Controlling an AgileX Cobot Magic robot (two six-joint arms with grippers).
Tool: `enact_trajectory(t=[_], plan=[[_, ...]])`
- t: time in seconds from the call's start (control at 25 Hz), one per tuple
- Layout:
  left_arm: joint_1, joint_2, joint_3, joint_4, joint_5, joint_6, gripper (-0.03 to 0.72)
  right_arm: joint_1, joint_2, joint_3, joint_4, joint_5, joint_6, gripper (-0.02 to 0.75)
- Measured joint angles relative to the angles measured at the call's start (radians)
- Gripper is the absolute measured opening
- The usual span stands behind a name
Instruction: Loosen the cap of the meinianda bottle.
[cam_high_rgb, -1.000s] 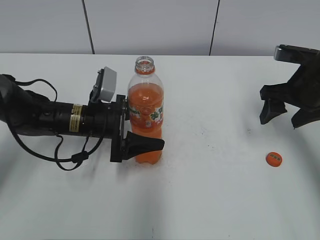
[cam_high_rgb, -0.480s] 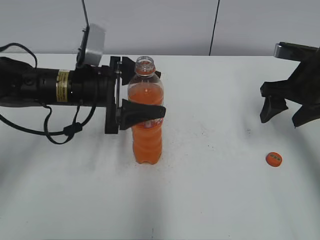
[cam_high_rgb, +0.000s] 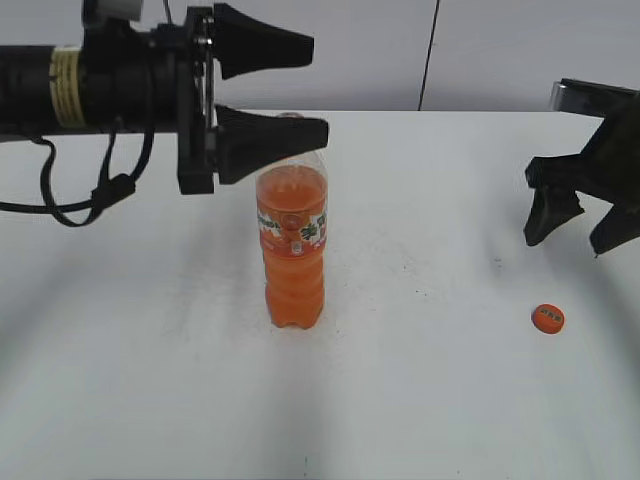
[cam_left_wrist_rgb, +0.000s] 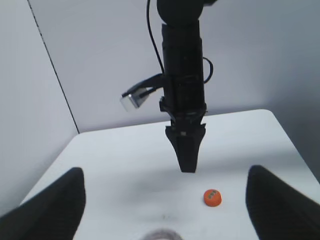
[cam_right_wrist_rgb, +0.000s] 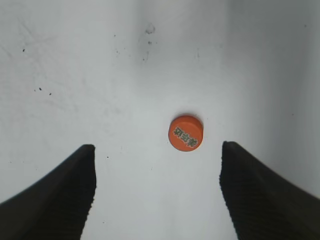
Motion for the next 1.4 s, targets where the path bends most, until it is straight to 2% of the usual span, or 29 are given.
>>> enact_trajectory(t=[0.16, 0.28, 0.48, 0.6, 0.72, 0.8, 0.84, 0.96, 1.08, 1.2, 1.4], plan=[[0.000, -0.117, 0.003, -0.003, 0.002, -0.062, 0.591, 0.000, -0.041, -0.005, 0.000, 0.020, 0.001, 0.577], [-0.002, -0.224, 0.003, 0.000, 0.134, -0.111, 0.591, 0.000, -0.086, -0.028, 0.000, 0.022, 0.001, 0.574], [-0.002, -0.356, 0.003, 0.131, 0.734, -0.258, 0.591, 0.000, -0.161, -0.104, 0.004, 0.056, 0.001, 0.574], [-0.002, -0.371, 0.004, 0.123, 1.063, -0.298, 0.591, 0.000, -0.202, -0.146, 0.004, 0.090, 0.002, 0.574], [-0.002, -0.371, 0.004, -0.059, 1.313, -0.307, 0.590, 0.000, -0.232, -0.173, 0.004, 0.130, 0.002, 0.574], [-0.002, -0.371, 0.004, -0.255, 1.444, -0.260, 0.589, 0.000, -0.249, -0.178, 0.004, 0.156, 0.002, 0.574], [-0.002, -0.371, 0.004, -0.357, 1.488, -0.202, 0.589, 0.000, -0.257, -0.178, 0.004, 0.170, 0.002, 0.574], [-0.002, -0.371, 0.002, -0.742, 1.628, 0.076, 0.587, 0.000, -0.274, -0.178, 0.004, 0.208, -0.003, 0.574], [-0.002, -0.371, -0.045, -0.993, 1.816, 0.277, 0.587, 0.000, -0.278, -0.178, -0.008, 0.254, -0.005, 0.574], [0.005, -0.371, -0.127, -1.108, 2.037, 0.372, 0.587, 0.000, -0.279, -0.178, -0.038, 0.282, -0.005, 0.574], [0.070, -0.380, -0.216, -1.221, 2.359, 0.462, 0.580, 0.000, -0.307, -0.178, -0.068, 0.286, -0.031, 0.574]])
